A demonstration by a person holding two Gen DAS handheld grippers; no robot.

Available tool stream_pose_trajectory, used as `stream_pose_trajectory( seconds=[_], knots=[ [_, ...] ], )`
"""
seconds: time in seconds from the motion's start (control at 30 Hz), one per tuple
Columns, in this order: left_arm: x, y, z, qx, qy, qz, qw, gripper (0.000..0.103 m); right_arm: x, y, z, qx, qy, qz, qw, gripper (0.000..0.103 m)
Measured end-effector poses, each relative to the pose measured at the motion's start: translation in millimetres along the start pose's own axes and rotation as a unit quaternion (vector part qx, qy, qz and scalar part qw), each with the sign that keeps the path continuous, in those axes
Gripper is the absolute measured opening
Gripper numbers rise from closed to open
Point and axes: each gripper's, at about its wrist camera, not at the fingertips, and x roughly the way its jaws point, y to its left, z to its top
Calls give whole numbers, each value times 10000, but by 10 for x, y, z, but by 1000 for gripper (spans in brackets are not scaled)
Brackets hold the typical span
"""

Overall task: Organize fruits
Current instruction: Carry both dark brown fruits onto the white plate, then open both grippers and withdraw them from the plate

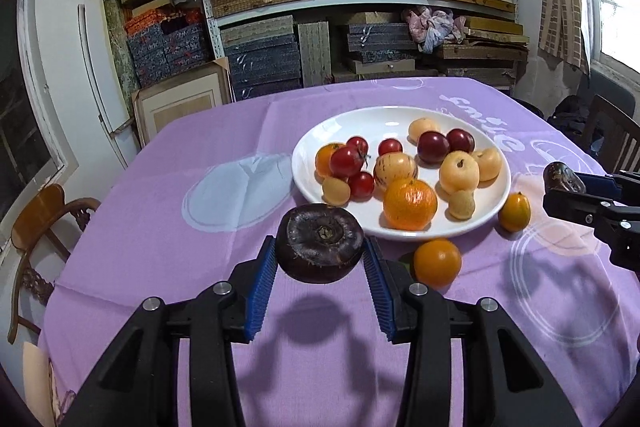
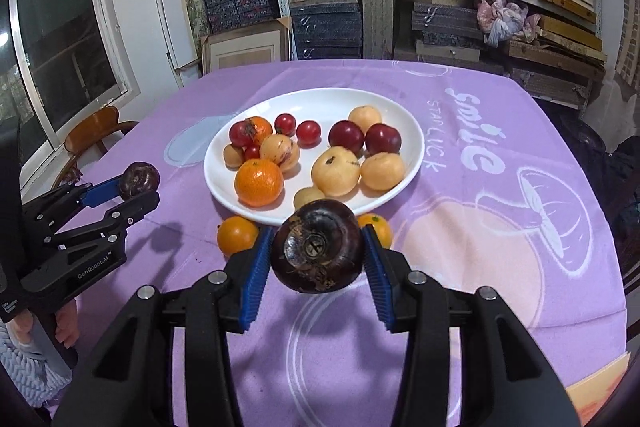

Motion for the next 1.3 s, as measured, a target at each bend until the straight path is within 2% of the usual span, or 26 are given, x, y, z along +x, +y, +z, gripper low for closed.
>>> stream_pose_trajectory(
  seconds=[0.3, 0.47, 0.63, 0.97, 1.13, 1.3],
  knots=[
    [337, -241, 646, 132, -227, -32, 9997, 44, 375, -32, 655, -139, -93, -208, 9996, 44],
    [692, -289, 883, 95, -80, -63, 9999, 44, 725, -37, 896, -220, -20, -312, 9993, 44],
    [1065, -240, 1032, -25, 256, -169, 9995, 44, 1047, -106, 1056, -210, 122, -339, 9991, 44],
    [1658, -222, 1080, -163, 892, -283, 9955, 44, 1507, -224, 1089, -380, 486, -409, 9973, 44],
    [1713, -276, 1028, -67, 922, -223, 9955, 45, 1616, -274, 1017, -396, 594, -425, 9965, 44],
    [1642, -320, 1043, 29, 760, -112, 9970, 45, 1597, -319, 1004, -331, 542, -403, 9972, 46]
  ],
)
